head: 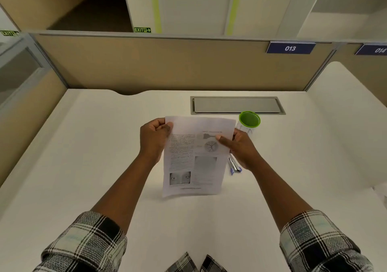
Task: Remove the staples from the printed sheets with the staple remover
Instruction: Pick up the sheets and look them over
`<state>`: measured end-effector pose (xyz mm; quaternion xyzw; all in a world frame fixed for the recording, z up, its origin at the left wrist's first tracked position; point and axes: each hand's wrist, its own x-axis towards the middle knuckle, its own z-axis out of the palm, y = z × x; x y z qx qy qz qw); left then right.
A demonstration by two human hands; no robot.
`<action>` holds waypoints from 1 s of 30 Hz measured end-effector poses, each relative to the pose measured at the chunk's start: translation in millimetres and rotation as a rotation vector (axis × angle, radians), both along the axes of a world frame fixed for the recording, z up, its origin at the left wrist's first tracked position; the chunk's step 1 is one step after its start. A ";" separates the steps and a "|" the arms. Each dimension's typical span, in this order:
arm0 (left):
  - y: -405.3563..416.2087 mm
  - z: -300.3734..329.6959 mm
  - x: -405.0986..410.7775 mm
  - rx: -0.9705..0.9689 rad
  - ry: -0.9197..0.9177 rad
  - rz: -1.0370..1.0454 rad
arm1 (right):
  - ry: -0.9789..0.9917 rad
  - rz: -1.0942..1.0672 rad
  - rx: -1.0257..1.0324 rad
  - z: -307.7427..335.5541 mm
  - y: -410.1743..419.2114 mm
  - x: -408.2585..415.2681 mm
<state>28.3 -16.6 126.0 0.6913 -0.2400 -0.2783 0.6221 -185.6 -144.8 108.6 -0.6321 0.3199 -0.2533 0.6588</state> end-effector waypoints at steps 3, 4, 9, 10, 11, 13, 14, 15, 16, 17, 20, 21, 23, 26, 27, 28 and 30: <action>-0.2 1.5 3.0 0.020 -0.014 -0.014 | 0.010 -0.046 0.009 -4.4 3.7 2.1; -0.3 2.4 2.9 0.024 -0.010 -0.026 | 0.011 -0.061 0.019 -4.5 4.4 3.4; 1.4 1.8 3.2 0.068 0.096 -0.205 | 0.004 -0.097 0.054 -7.0 3.7 4.4; 2.5 -0.5 3.6 0.084 0.100 -0.254 | -0.010 -0.115 0.068 -6.6 3.6 3.9; 4.1 -3.3 3.8 0.102 0.086 -0.290 | -0.028 -0.138 0.083 -6.1 3.9 3.6; 6.8 -7.4 2.9 0.128 0.049 -0.314 | -0.058 -0.186 0.125 -4.1 5.0 3.4; 6.9 -9.5 2.2 0.135 0.033 -0.305 | -0.066 -0.203 0.143 -4.3 5.2 3.0; 6.8 -10.9 1.4 0.144 0.010 -0.287 | -0.066 -0.214 0.157 -5.8 5.4 2.7; 6.2 -11.3 0.1 0.158 -0.023 -0.264 | -0.059 -0.222 0.166 -7.3 6.0 2.5; 5.2 -11.0 -1.2 0.176 -0.061 -0.241 | -0.050 -0.226 0.168 -9.8 6.5 2.3; 0.1 -8.7 -3.7 0.235 -0.186 -0.192 | -0.014 -0.224 0.188 -16.2 8.0 1.4; -1.2 -8.2 -3.4 0.255 -0.235 -0.186 | -0.002 -0.222 0.191 -16.9 8.5 1.0; -3.6 -7.3 -1.4 0.292 -0.331 -0.179 | 0.025 -0.218 0.189 -16.5 8.5 0.3; -5.7 -8.6 1.7 0.305 -0.383 -0.180 | 0.031 -0.212 0.192 -15.3 6.2 0.2; -5.7 -9.2 1.9 0.307 -0.395 -0.177 | 0.037 -0.212 0.189 -15.3 5.2 0.6; -5.4 -9.6 1.6 0.309 -0.413 -0.171 | 0.042 -0.214 0.188 -14.5 4.7 1.5; -4.3 -10.3 1.2 0.308 -0.466 -0.149 | 0.048 -0.229 0.198 -13.3 3.4 2.5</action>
